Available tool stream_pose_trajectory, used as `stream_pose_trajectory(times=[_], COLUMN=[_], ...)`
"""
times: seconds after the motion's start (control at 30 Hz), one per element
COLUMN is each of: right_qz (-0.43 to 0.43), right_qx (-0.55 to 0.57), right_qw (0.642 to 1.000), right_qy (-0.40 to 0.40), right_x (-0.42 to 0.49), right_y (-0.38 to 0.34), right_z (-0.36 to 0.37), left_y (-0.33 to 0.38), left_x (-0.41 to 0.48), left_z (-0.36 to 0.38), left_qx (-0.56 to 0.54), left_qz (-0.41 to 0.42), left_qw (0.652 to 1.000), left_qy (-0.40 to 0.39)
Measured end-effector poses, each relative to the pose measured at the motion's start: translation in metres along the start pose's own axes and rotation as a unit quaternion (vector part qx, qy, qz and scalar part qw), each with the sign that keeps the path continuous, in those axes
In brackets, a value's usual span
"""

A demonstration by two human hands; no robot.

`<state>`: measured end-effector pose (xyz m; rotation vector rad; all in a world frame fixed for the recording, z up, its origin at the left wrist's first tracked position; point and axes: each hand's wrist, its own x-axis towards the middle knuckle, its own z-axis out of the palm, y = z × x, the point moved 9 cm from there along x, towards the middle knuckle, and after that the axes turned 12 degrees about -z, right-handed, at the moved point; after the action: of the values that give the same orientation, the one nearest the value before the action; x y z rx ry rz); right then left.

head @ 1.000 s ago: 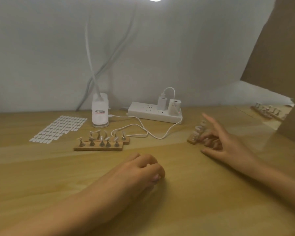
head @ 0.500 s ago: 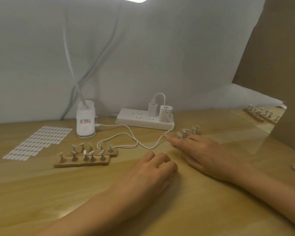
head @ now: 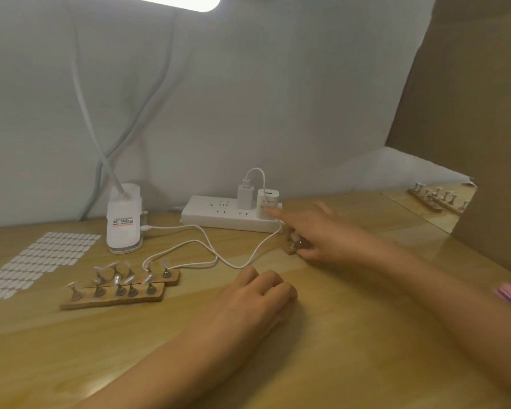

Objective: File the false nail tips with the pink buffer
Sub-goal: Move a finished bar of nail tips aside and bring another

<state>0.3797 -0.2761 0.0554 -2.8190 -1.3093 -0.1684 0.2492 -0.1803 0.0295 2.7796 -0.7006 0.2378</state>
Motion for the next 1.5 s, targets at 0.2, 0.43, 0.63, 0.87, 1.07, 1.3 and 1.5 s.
stream_pose_trajectory(times=[0.2, 0.43, 0.63, 0.87, 1.07, 1.3, 1.5], right_qz=[-0.038, -0.052, -0.151, 0.115, 0.343, 0.278, 0.381], right_qx=[0.038, -0.04, -0.151, -0.07, -0.056, -0.172, -0.089], right_qw=[0.997, 0.995, 0.967, 0.991, 0.937, 0.945, 0.918], right_qy=[-0.049, -0.074, 0.139, 0.008, -0.042, -0.022, -0.056], right_x=[-0.006, -0.028, -0.065, -0.093, -0.168, -0.176, -0.215], right_y=[-0.01, -0.038, -0.087, 0.063, 0.171, 0.13, 0.177], right_z=[-0.001, -0.014, -0.01, 0.01, -0.006, -0.008, -0.003], left_y=[-0.001, 0.0, 0.001, 0.0, 0.001, 0.0, -0.001], left_x=[-0.003, -0.008, -0.008, -0.009, -0.009, -0.01, -0.008], left_z=[-0.006, -0.008, -0.01, -0.012, -0.01, -0.01, -0.007], left_qx=[-0.013, -0.002, 0.016, -0.015, -0.01, -0.02, -0.015], left_qz=[0.011, 0.017, 0.02, 0.014, 0.018, 0.02, 0.014], left_qw=[0.998, 0.994, 0.991, 0.992, 0.992, 0.992, 0.993], left_qy=[0.06, 0.106, 0.131, 0.123, 0.123, 0.124, 0.117])
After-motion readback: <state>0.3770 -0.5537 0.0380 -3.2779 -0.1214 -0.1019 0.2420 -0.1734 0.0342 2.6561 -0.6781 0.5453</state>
